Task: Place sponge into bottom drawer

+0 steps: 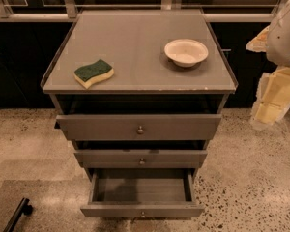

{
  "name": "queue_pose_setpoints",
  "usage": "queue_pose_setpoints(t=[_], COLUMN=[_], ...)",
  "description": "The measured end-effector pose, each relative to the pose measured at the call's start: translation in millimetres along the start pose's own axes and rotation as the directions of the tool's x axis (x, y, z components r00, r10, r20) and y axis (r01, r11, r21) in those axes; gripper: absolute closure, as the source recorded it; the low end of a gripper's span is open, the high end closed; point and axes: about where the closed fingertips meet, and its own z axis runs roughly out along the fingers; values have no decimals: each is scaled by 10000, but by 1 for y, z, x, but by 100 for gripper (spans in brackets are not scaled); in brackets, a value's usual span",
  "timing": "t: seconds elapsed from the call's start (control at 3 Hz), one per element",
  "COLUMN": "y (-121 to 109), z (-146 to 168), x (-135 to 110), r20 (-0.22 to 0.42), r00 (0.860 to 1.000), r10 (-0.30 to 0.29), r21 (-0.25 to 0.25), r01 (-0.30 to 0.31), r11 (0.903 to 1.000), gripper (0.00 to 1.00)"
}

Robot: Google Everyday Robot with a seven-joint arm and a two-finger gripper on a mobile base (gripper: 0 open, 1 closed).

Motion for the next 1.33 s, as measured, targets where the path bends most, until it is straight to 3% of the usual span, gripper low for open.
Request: queue_pose_setpoints(t=[0.33, 0.67, 1.0, 1.33], y=[0, -5, -24, -49], z=[0, 5, 26, 46], x=[0, -7, -34, -77], r20=[0, 496, 1752, 3232], r00=[10000, 9987, 9845, 9463], r10=[0, -65, -38, 26], r21=[0, -44, -410, -695], r01=[0, 68, 111, 210], r11=[10000, 10000, 9991, 9974], gripper=[0, 0, 0, 0])
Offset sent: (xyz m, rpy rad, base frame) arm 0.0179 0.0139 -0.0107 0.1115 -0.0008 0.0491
